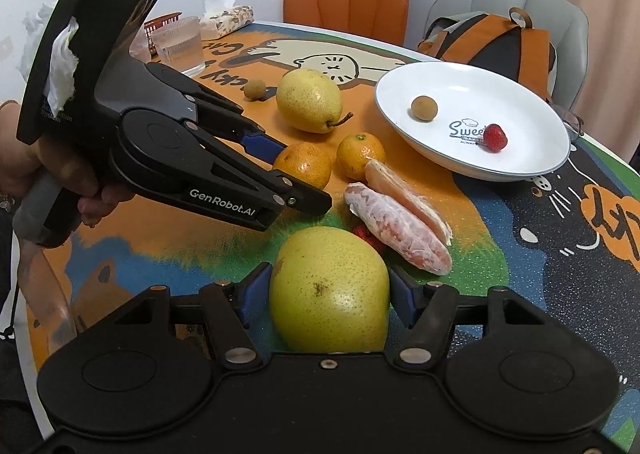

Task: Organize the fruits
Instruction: 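Close the left gripper on the mandarin while the right gripper closes on the pomelo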

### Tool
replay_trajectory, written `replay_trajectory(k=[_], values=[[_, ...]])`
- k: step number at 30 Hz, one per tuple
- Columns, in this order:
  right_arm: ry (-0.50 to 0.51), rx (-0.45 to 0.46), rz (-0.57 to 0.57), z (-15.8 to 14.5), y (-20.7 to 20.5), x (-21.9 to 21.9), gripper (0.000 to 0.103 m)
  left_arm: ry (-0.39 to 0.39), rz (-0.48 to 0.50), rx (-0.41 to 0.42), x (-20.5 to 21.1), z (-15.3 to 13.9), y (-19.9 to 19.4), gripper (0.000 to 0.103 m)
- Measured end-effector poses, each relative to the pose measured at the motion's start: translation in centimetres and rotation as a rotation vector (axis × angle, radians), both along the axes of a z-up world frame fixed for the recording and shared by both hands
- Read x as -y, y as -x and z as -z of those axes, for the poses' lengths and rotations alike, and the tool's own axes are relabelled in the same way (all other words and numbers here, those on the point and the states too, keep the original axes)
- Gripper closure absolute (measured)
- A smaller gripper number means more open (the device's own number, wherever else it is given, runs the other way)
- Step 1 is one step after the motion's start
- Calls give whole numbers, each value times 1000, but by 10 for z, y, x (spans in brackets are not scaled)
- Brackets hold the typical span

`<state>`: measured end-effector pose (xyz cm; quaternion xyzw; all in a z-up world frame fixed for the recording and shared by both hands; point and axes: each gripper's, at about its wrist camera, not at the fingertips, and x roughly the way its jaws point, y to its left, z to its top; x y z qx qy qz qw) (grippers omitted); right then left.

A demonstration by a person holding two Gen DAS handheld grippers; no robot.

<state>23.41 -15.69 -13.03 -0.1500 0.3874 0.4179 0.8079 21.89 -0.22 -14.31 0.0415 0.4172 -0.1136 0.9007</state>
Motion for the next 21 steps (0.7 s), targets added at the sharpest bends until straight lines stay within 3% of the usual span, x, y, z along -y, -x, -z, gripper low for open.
replay_trajectory(k=[10,21], values=[[-19,-46,21,-4,-3,12,42,10,-6,7,1,-7,3,64],[-45,-22,2,-29,-1,19,42,18,-24,29,10,-25,12,64]])
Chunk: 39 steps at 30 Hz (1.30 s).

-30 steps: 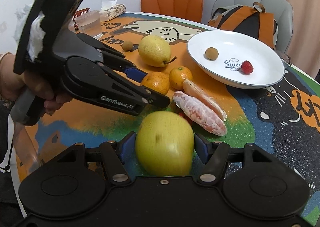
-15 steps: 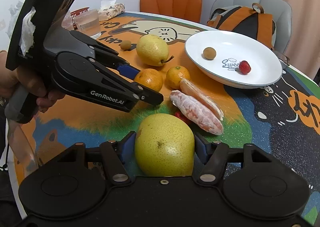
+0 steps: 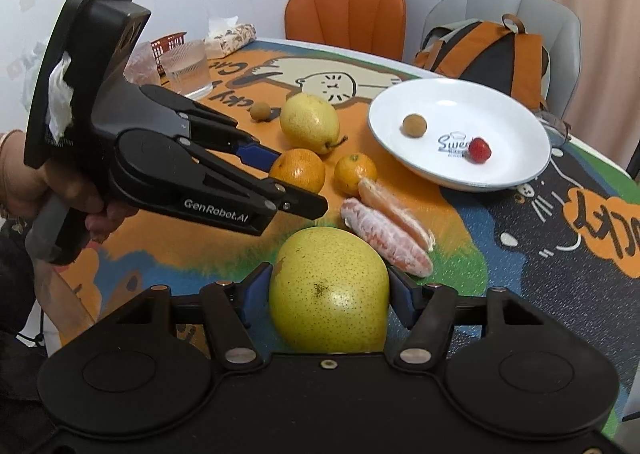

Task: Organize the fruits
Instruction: 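Close the left gripper on the mandarin while the right gripper closes on the pomelo, then carry the mandarin in the left gripper and pomelo in the right gripper over the white plate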

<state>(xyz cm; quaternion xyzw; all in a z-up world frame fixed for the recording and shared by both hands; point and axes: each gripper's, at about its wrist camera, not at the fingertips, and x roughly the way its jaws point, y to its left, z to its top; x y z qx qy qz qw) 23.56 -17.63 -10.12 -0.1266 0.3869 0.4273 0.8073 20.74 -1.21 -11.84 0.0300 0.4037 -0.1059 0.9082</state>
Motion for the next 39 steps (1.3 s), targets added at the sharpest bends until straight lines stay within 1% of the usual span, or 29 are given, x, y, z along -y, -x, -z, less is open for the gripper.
replay_trajectory(k=[9,17,26,39], values=[[-22,12,17,-14,-8,7,42,-1,-31,28,8,-15,4,64],[-25,1,29,-18,-18,15,42,2,-47,24,15,-21,1,64],[-35,-15,49,-22,-42,25,42,6,-83,12,18,-26,-13,64],[-49,-10,51,-22,-92,31,42,-7,-121,-4,21,-29,-43,64]])
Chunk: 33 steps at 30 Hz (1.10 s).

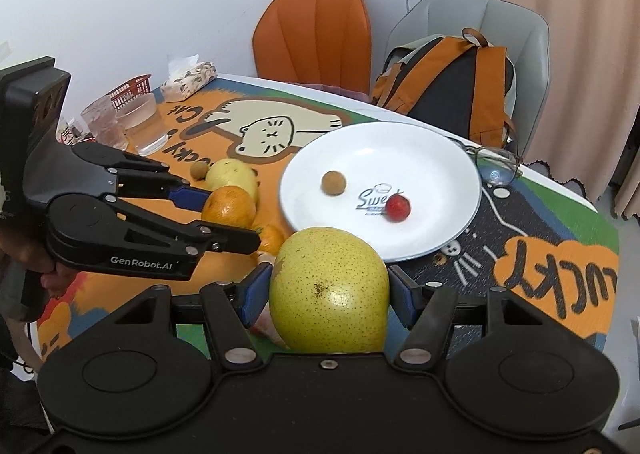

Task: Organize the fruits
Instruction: 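Carry the mandarin in the left gripper and pomelo in the right gripper over the white plate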

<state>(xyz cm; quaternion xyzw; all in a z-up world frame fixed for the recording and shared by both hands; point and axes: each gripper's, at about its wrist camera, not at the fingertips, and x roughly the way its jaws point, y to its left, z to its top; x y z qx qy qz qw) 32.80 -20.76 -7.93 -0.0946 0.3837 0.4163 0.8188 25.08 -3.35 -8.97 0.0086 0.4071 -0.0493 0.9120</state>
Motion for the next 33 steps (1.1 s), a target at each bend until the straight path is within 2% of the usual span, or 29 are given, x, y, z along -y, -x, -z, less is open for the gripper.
replay_trajectory(k=[16,33], values=[[-10,12,-13,3,-66,-11,42,7,-2,-18,11,11,-47,64],[-2,-16,-40,23,-113,-30,42,18,-8,-54,12,26,-81,64]])
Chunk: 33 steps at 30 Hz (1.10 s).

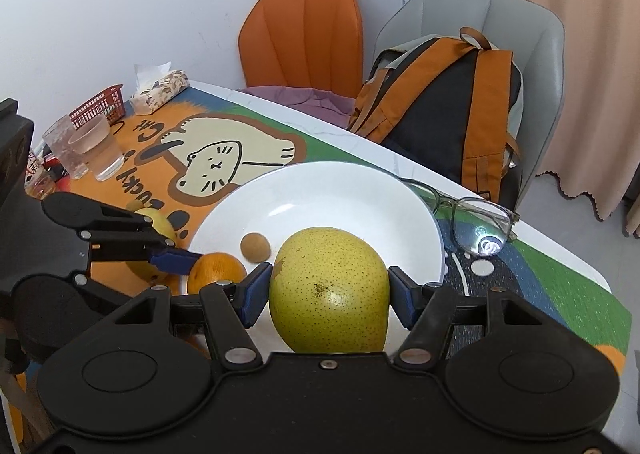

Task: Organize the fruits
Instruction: 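Carry the mandarin in the left gripper and pomelo in the right gripper over the white plate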

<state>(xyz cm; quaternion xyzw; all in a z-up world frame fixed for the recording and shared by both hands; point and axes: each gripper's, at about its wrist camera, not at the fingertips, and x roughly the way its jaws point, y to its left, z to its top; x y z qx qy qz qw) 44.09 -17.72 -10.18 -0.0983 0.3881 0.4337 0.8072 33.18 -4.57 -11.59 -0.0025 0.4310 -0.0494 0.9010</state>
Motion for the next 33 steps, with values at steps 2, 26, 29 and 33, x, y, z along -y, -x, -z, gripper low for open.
replay_trajectory(k=[2,26,29,33], values=[[1,1,-5,2,-4,-3,42,6,-6,-4,-1,1,-3,64],[4,-16,-52,27,-46,-38,42,32,-31,-60,-6,23,-24,64],[3,-16,-66,29,-47,-41,42,26,-35,-67,-4,24,-23,64],[14,-9,-79,31,-47,-45,42,31,-47,-64,-3,24,-22,64]])
